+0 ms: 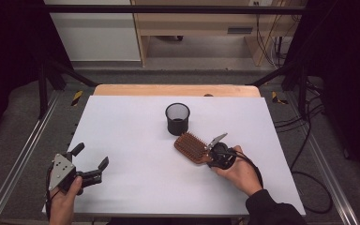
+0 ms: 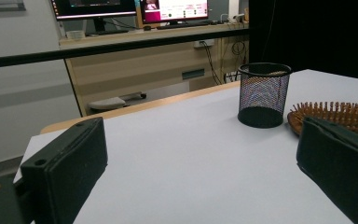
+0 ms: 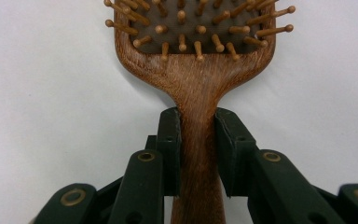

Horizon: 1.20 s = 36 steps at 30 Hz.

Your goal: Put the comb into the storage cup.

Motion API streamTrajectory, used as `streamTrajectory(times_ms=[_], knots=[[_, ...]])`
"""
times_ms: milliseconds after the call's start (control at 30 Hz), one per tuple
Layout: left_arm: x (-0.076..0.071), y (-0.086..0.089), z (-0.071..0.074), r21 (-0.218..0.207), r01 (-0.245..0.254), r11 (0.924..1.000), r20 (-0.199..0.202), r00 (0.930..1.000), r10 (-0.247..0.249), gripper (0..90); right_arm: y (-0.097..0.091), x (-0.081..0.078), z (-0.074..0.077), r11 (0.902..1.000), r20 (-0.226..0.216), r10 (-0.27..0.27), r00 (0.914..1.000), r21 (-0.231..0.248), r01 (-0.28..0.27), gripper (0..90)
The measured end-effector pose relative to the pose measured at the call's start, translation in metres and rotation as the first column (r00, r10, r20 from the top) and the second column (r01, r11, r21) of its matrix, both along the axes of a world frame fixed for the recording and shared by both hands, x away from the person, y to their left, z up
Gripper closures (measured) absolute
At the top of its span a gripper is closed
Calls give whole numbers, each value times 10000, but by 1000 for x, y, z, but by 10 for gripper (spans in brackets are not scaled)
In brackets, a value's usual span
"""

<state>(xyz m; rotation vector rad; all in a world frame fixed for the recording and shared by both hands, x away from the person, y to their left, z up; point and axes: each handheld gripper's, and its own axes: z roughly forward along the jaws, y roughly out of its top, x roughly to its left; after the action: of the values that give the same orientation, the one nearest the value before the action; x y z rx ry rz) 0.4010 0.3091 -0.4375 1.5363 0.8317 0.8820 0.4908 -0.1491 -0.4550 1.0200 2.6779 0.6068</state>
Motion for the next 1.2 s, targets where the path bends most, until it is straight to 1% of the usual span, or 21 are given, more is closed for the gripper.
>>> streamTrajectory(times_ms=[200, 233, 300, 367, 400, 433, 500, 533, 667, 700, 767, 800, 833, 867, 900, 933, 1000, 1033, 1067, 1100, 1200], knots=[[-4, -3, 4, -200, 130, 9997, 0, 9999, -130, 22, -3, -14, 5, 9975, 621, 186, 9979, 666, -228, 728], [-5, -4, 5, -199, 201, 9996, -23, 9998, -201, 22, -5, -19, 8, 9939, 927, 168, 9956, 1073, -267, 728], [-4, -7, 9, -371, 376, 9986, -94, 9992, -380, 22, -6, -21, 10, 9920, 1075, 175, 9941, 1225, -307, 728], [-2, -13, 18, -422, 650, 9970, -145, 9977, -657, 24, -9, -27, 15, 9817, 1587, 31, 9873, 1874, -332, 728], [-1, -16, 21, -492, 724, 9962, -119, 9973, -731, 24, -9, -27, 15, 9817, 1587, 31, 9873, 1874, -332, 728], [1, -22, 27, -516, 921, 9944, -108, 9956, -927, 24, -9, -29, 19, 9729, 1925, -143, 9812, 2292, -308, 728], [8, -39, 40, -583, 1299, 9898, -70, 9914, -1305, 24, -9, -30, 22, 9632, 2198, -304, 9751, 2670, -301, 728], [8, -39, 40, -583, 1299, 9898, -70, 9914, -1305, 25, -9, -30, 22, 9632, 2198, -304, 9751, 2670, -301, 728], [23, -69, 52, -897, 1932, 9771, -522, 9788, -1983, 28, -8, -32, 30, 9367, 2794, -513, 9588, 3465, -508, 728], [26, -76, 55, -1001, 2085, 9729, -578, 9749, -2148, 34, -7, -31, 36, 9242, 3143, -578, 9476, 3757, -683, 728], [31, -89, 60, -1023, 2296, 9679, -573, 9700, -2362, 34, -6, -31, 38, 9198, 3222, -631, 9445, 3861, -703, 728], [33, -94, 63, -1036, 2399, 9653, -602, 9672, -2468, 34, -5, -29, 40, 9131, 3398, -725, 9377, 4009, -746, 728], [39, -107, 69, -1215, 2695, 9553, -660, 9581, -2787, 34, -4, -28, 43, 8970, 3552, -914, 9303, 4352, -780, 728], [39, -107, 69, -1215, 2695, 9553, -660, 9581, -2787, 34, -2, -27, 45, 8910, 3600, -950, 9281, 4465, -820, 729], [42, -114, 72, -1294, 2751, 9527, -651, 9563, -2850, 34, -2, -27, 45, 8910, 3600, -950, 9281, 4465, -820, 729], [46, -121, 77, -1417, 2867, 9475, -654, 9524, -2979, 37, -1, -26, 46, 8848, 3677, -983, 9247, 4576, -879, 729], [52, -133, 83, -1538, 3056, 9396, -645, 9458, -3182, 39, 5, -25, 51, 8727, 3838, -1020, 9178, 4773, -1027, 728], [58, -141, 86, -1598, 3151, 9355, -735, 9413, -3296, 40, 9, -24, 54, 8677, 4025, -1037, 9095, 4836, -1151, 729], [58, -141, 86, -1598, 3151, 9355, -735, 9413, -3296, 40, 9, -24, 54, 8677, 4025, -1037, 9095, 4836, -1151, 729], [61, -145, 88, -1675, 3184, 9330, -772, 9393, -3344, 41, 13, -23, 57, 8561, 4180, -1086, 9019, 5005, -1289, 729], [69, -154, 89, -1921, 3117, 9306, -903, 9386, -3330, 39, 15, -23, 59, 8458, 4338, -1145, 8937, 5144, -1413, 729]])
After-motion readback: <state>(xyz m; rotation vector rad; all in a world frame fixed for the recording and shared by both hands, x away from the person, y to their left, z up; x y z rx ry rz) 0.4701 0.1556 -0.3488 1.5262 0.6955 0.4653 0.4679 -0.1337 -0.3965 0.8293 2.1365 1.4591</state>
